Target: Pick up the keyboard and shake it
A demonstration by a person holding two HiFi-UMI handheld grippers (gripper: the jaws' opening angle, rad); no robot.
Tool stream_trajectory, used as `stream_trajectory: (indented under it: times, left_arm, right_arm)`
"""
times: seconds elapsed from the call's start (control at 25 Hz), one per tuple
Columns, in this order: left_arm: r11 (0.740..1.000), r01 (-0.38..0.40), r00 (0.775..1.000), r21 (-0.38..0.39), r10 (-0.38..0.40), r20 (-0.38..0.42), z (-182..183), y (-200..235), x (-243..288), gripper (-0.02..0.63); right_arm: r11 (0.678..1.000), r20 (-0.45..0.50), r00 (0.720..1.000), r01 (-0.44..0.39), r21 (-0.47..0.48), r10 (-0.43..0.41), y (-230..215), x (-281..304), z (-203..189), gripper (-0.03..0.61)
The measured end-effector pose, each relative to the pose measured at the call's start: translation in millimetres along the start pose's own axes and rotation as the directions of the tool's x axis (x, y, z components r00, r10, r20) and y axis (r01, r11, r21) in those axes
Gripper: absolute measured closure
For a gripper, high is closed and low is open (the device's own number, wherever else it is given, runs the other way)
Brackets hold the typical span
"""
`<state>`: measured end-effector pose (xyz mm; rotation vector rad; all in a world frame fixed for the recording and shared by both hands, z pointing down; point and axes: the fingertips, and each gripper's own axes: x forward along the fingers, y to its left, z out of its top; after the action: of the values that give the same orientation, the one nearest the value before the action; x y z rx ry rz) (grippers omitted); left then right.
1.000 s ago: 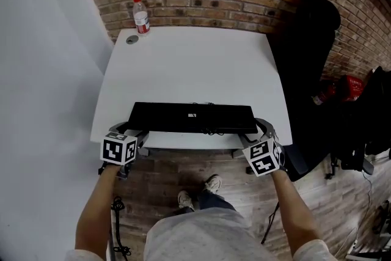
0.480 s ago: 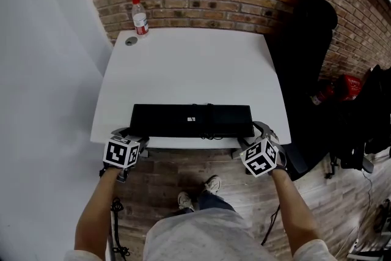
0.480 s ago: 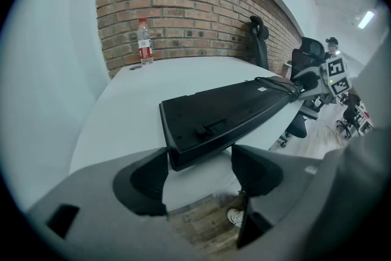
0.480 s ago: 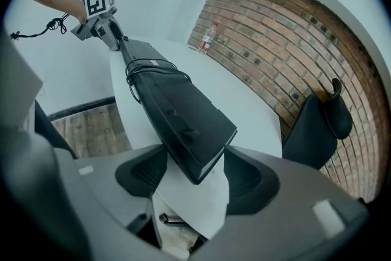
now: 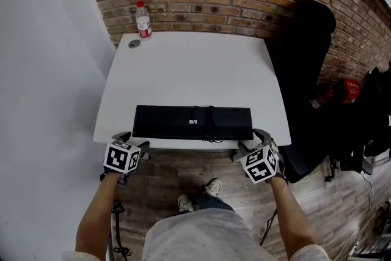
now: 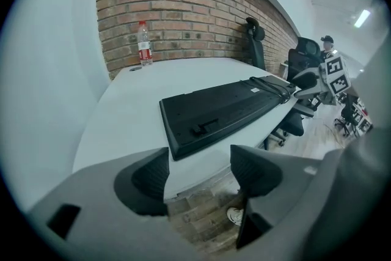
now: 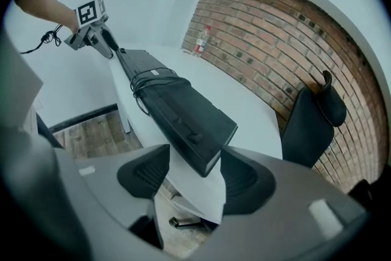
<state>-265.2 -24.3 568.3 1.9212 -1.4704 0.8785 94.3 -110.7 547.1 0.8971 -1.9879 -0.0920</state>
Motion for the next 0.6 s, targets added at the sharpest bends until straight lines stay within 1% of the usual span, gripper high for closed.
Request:
stream_trajectory:
  times: [0.12,0.24,0.32,0.48,0.6]
  left_arm:
    - [1.000,0.007,0.999,-0.019,-0.007,0.033,2.8,-6.5,-4.0,0.307]
    - [0.999,0.003,0.997,-0.044,0.000,0.080,9.0,-12.7,-10.9,0.315]
    - [0.998,0.002,0.993,-0.063,0.006,0.119,15.2,-17.3,-18.2,0.335]
    - [0.996,0.014,0.979,-0.092,0.005,0.204,33.4,-29.7,-33.5,0.375]
    - [0.994,0.034,0.963,-0.106,-0.004,0.268,48.9,-42.5,-46.9,0.411]
  right_arm:
    - [0.999,0.038,0.999,-0.004,0.050,0.002,7.7,-6.2,14.5,0.320]
    - [0.992,0.089,0.996,-0.016,0.123,0.005,14.6,-14.5,32.0,0.341]
    - [0.985,0.131,0.991,-0.024,0.172,0.002,18.9,-21.8,45.1,0.361]
    - [0.967,0.196,0.981,-0.045,0.251,-0.005,27.2,-37.3,68.9,0.389]
    - [0.952,0.240,0.971,-0.059,0.302,-0.016,31.5,-50.0,84.1,0.415]
